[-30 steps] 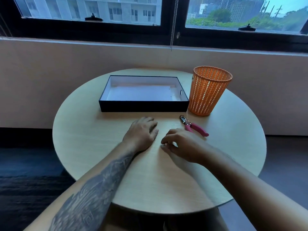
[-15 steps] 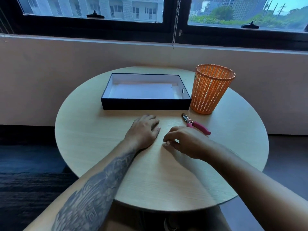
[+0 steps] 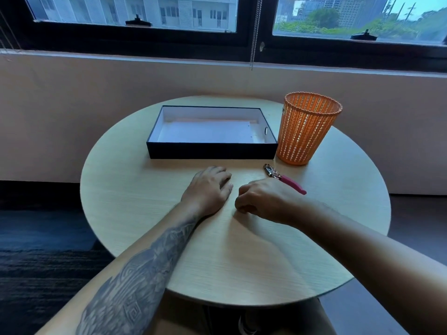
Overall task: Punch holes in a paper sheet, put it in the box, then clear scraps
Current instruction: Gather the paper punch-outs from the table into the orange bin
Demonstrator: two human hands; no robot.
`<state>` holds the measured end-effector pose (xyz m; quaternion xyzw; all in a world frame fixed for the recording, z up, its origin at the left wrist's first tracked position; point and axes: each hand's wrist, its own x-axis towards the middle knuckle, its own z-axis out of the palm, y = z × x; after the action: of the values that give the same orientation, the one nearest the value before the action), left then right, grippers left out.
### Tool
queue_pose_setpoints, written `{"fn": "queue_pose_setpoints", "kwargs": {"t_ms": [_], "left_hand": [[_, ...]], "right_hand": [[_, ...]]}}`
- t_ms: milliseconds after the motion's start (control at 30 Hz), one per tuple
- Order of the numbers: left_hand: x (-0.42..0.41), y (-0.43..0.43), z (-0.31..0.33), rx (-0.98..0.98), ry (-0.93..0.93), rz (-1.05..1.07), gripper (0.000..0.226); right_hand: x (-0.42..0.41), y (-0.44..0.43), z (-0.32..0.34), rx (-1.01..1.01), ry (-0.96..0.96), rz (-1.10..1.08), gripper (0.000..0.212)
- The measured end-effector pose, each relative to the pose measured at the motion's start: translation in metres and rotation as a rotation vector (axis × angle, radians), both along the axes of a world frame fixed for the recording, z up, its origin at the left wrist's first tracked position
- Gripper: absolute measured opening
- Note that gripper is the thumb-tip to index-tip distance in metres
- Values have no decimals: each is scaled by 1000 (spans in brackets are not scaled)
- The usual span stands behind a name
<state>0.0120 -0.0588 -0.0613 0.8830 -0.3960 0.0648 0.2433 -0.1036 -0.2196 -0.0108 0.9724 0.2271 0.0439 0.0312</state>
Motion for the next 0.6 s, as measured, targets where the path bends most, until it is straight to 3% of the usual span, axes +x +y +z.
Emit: {"fn": "queue_pose_setpoints", "kwargs": {"t_ms": [367, 600], "left_hand": [[-1, -1, -1, -11, -16, 9, 33], [-1, 0, 0, -10, -5, 7, 36]], "right_hand": [[-7, 3, -27, 63, -62, -75, 15], [-9, -6, -24, 425, 83, -343, 15]]}}
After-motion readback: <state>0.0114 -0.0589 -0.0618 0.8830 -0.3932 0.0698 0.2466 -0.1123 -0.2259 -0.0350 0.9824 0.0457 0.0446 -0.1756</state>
